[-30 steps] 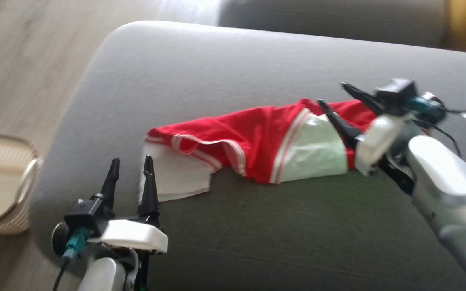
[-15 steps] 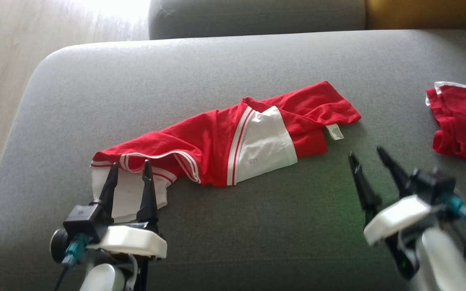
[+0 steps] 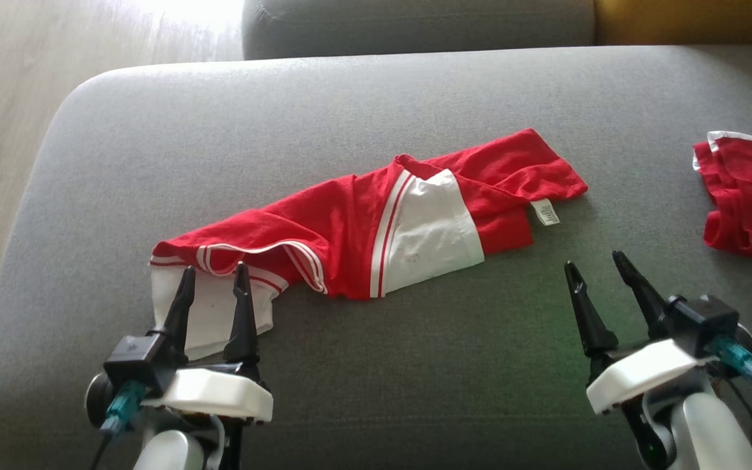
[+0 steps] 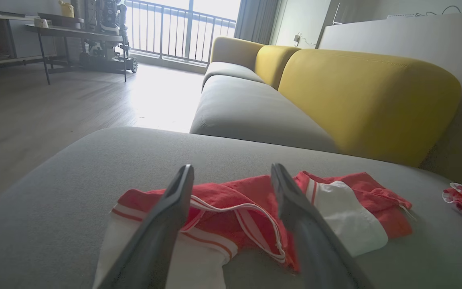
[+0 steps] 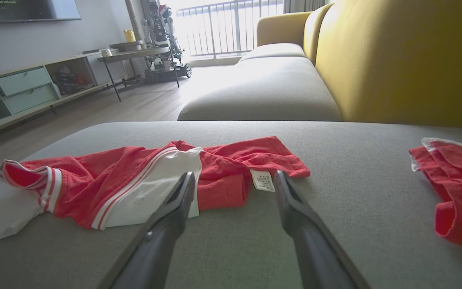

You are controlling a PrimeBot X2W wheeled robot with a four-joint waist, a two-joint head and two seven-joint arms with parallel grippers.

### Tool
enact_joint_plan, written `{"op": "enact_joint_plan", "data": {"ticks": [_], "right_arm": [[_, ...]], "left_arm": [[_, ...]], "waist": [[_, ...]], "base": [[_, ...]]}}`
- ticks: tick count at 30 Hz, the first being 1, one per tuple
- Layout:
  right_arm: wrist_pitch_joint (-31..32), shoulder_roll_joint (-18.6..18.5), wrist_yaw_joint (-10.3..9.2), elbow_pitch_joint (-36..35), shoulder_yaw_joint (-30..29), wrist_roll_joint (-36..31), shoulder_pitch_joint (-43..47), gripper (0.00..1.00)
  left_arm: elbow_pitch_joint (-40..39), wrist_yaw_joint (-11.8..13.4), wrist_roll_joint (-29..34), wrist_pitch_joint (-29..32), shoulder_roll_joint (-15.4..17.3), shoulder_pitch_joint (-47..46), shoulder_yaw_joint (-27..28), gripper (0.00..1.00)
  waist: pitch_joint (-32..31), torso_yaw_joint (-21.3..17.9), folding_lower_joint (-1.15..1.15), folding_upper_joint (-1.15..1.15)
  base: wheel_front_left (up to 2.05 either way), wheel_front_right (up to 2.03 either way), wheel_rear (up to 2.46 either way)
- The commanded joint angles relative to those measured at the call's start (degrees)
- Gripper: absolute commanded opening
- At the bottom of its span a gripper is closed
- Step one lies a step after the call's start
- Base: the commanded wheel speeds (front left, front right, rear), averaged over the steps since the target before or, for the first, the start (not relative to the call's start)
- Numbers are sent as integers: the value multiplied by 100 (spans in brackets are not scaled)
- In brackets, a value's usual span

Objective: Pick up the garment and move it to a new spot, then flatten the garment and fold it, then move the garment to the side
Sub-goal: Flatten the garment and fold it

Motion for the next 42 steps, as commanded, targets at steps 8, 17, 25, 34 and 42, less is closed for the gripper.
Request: {"op": "enact_joint_plan", "data": {"ticks": [8,17,25,34,42], "right_arm": [[214,61,-2,-113,356,84,-275,100],[358,66,-2,767,515,403,-1034,100],[321,58,-2,1543,392,520,-1459,100],[272,50,-2,2187,517,620,-1651,0],[65,48,-2,2275,751,748,-1744,0]], "left_arm": [[-154,-6,66,-30,8,-274,-29,100],[-63,48,35,-30,8,-543,-278,100],[-118,137,-35,-30,8,-711,-445,100],[-62,176,-45,-30,8,-726,-490,100],[24,147,25,-30,8,-673,-437,100]], "waist": [[235,263,0,0],[755,792,0,0],[1017,1094,0,0],[994,1161,0,0],[754,1015,0,0]], "base": [[0,0,0],[0,0,0],[0,0,0],[0,0,0],[0,0,0]]}}
